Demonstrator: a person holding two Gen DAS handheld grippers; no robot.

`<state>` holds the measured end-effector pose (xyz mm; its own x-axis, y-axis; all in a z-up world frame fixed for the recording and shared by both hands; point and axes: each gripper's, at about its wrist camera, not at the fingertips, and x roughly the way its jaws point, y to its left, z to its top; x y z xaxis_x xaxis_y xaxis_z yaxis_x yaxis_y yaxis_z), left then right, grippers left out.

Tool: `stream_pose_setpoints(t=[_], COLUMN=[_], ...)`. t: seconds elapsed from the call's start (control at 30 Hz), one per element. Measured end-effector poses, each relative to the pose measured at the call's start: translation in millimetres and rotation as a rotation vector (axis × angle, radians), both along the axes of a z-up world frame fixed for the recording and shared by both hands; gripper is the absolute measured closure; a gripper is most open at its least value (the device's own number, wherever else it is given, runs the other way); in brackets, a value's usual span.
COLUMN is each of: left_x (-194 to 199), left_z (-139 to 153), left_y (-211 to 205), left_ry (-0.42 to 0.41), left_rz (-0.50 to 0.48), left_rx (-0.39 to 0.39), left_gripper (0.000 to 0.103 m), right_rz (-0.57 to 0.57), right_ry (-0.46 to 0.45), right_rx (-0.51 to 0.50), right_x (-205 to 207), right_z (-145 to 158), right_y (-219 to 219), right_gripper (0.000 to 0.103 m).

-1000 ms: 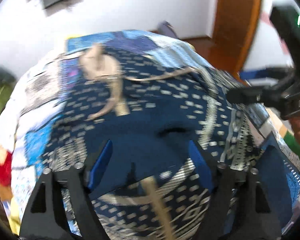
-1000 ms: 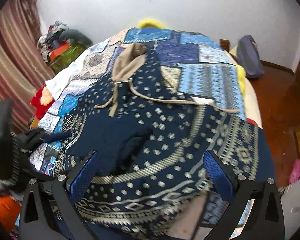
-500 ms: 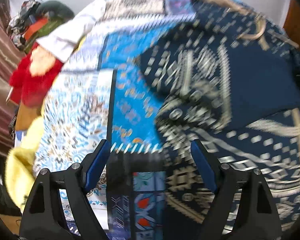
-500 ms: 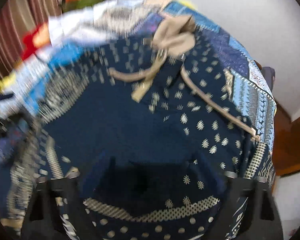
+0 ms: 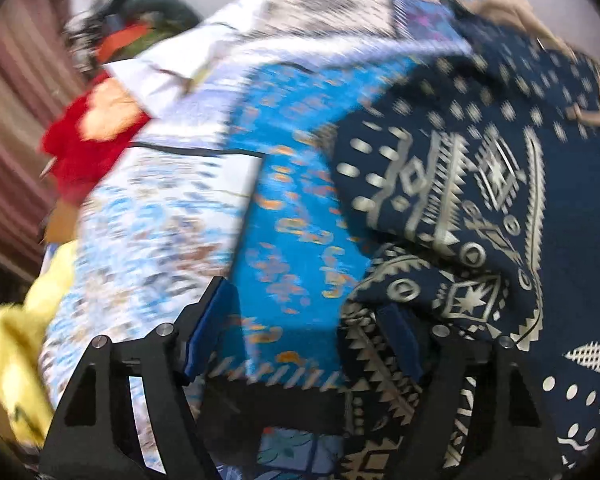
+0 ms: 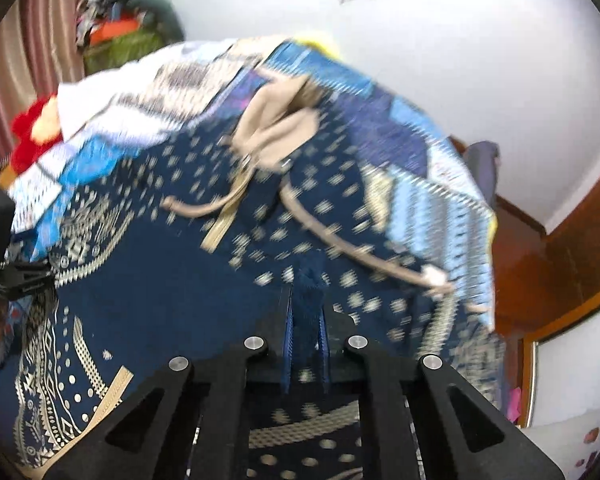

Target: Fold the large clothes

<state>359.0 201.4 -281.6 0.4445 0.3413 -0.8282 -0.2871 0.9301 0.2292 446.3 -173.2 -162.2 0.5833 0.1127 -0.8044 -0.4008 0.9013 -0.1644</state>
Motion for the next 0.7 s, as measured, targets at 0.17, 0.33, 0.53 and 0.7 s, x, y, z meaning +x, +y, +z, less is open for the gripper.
stream_pose_setpoints(t=[0.17,0.33,0.53,0.7], left_x=[-23.1,-36.6,-47.9,-54.1], left_z=[20.4,14.0,-14.2,-1.0], left_y=[9.6,2.9,-13.8,-20.6], left_ry=[-0.056,0.006,0.116,0.096], left_rz=[0.036,0.041,-0.011,-0.075], left_rx=[0.0,-0.05,0.126,0.075], left_gripper=[0.027,0.026,0.027,0.027], right_rz=[-0.038,-0.078,-0.138,-0.173], right_ry=[-0.01,0.071,0.097,0.027], right_rx=[-0.014,-0.019,-0.033,-0.138], right_x=[0.4,-3.1,-13.0,-26.9], right_z=[7.2,-24.8,-55.5,-47.4], right_y=[-34.2,-62.9,-91.3,-104.6], right_gripper=[0.095,0.095,0.094,0.094])
